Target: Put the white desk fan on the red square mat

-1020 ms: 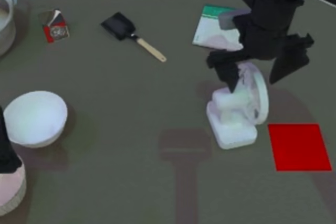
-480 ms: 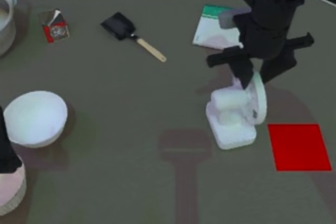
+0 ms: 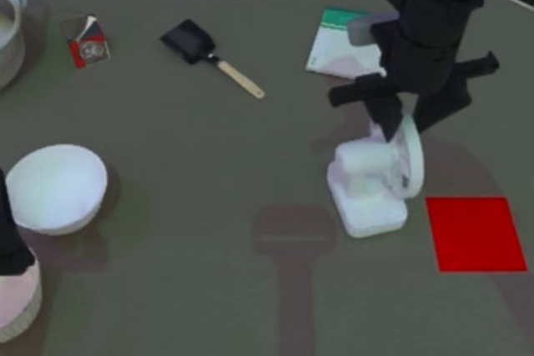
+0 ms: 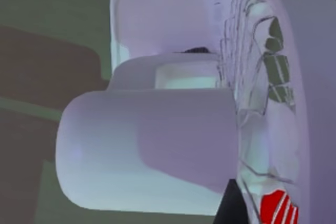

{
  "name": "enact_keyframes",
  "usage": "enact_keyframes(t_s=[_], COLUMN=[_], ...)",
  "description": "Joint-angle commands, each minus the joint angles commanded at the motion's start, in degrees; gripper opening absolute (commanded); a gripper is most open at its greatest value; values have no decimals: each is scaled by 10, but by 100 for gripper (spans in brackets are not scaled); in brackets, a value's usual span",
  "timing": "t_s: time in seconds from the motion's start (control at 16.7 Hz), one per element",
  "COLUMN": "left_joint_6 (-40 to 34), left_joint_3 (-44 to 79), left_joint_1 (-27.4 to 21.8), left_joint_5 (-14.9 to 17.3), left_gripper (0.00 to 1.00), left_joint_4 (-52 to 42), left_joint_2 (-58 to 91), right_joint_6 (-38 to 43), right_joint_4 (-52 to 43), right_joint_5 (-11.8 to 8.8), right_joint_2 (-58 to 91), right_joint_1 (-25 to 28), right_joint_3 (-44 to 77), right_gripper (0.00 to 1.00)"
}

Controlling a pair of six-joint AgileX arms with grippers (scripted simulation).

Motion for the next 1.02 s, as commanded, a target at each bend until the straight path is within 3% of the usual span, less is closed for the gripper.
enact_keyframes(t_s=[0.48,1.02], left_joint_6=[0,0], left_joint_3=[0,0], left_joint_1=[0,0], left_joint_5=[0,0], left_gripper=[100,100], left_joint_4=[0,0], left_joint_2=[0,0], right_joint_6=[-1,37], right_joint_4=[-113,-121], right_joint_5=[0,0], right_joint_2=[12,3], right_joint_1=[4,-2], right_joint_3=[125,113], right_gripper=[0,0])
